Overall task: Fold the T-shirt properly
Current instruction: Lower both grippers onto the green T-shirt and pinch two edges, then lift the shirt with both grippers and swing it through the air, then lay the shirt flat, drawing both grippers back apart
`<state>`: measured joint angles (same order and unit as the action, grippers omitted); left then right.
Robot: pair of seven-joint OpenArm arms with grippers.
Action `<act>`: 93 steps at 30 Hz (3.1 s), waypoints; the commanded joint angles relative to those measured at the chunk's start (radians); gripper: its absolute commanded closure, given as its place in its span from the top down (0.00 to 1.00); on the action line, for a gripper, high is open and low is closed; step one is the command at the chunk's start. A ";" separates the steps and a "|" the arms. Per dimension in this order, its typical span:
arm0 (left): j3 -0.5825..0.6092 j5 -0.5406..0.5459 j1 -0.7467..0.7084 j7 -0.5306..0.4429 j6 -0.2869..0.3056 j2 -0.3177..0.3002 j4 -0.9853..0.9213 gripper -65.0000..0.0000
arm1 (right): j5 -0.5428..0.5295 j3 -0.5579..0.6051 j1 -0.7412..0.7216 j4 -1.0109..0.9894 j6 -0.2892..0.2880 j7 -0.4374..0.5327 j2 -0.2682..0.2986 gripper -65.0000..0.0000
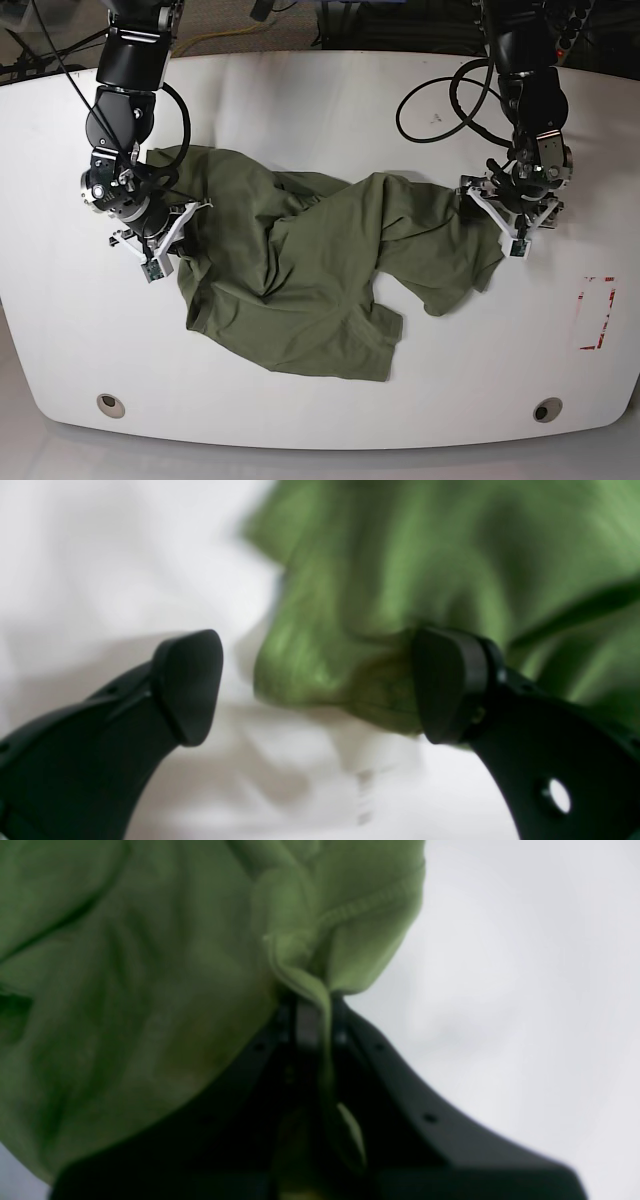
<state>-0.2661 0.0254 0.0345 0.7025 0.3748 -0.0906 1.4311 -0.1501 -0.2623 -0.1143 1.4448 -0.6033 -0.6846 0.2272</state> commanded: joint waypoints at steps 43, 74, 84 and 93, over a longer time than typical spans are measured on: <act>0.003 0.005 0.454 0.480 0.019 -0.057 0.555 0.03 | -0.012 -0.019 -0.654 -0.109 -0.008 -0.139 0.157 0.00; -0.028 0.006 0.364 0.596 0.019 -0.174 0.563 0.03 | -0.023 -0.145 -0.374 0.135 -0.010 -0.243 0.125 0.00; -0.137 0.005 0.031 0.529 0.054 -0.174 0.578 0.02 | -0.023 -0.326 -0.058 0.181 -0.037 -0.241 0.001 0.00; -0.160 0.003 -0.195 0.446 0.076 -0.174 0.570 0.02 | -0.023 -0.409 0.078 0.215 -0.095 -0.241 -0.067 0.00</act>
<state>-0.4179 0.0448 -0.1276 1.1877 0.4545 -0.2474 1.9907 -0.1715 -0.6510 -0.0444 1.6131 -0.7071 -0.9470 0.1513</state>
